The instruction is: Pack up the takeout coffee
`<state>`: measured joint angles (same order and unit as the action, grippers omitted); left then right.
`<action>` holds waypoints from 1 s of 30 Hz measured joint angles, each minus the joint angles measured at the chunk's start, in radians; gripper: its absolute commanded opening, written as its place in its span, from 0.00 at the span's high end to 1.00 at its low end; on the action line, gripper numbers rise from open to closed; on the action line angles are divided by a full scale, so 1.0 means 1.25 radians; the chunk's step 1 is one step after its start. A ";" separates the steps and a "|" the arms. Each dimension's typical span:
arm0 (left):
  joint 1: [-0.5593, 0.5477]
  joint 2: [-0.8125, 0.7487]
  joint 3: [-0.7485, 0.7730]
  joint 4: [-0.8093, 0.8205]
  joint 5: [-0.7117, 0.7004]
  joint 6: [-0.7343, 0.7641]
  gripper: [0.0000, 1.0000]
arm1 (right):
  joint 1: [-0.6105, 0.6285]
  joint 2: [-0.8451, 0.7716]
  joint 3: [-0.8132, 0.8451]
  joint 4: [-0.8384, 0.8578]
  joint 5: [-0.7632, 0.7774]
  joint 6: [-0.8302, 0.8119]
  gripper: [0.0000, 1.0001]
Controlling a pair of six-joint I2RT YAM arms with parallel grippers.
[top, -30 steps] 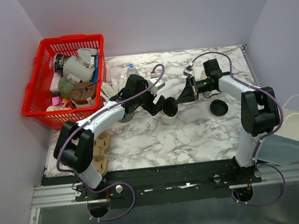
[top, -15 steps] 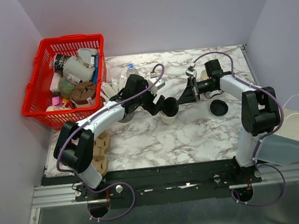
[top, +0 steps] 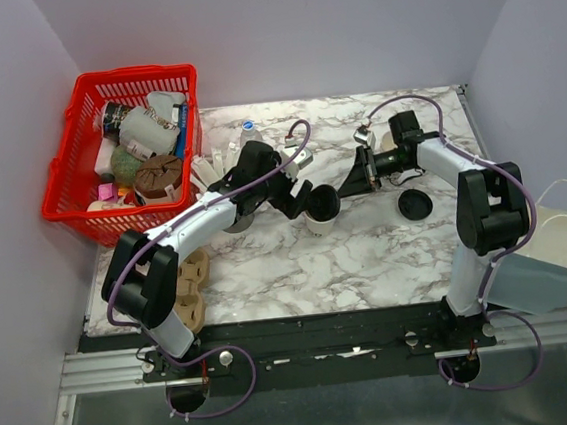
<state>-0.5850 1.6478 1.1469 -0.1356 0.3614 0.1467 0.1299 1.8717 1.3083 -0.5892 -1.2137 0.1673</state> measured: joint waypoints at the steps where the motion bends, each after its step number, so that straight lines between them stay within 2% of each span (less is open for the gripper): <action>1: 0.000 0.000 0.000 0.000 0.002 -0.001 0.05 | -0.001 0.001 0.002 -0.004 0.005 -0.004 0.69; 7: 0.000 0.000 0.001 0.000 0.009 -0.009 0.05 | -0.005 0.003 0.014 -0.031 0.036 -0.031 0.68; 17: 0.000 0.000 0.002 0.002 0.018 -0.032 0.05 | -0.006 0.014 0.025 -0.049 0.077 -0.055 0.61; 30: 0.000 0.000 0.002 0.009 0.034 -0.048 0.05 | -0.006 0.029 0.027 -0.059 0.103 -0.073 0.60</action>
<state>-0.5850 1.6474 1.1496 -0.1246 0.4042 0.0872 0.1226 1.9076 1.3418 -0.6632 -1.0851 0.0761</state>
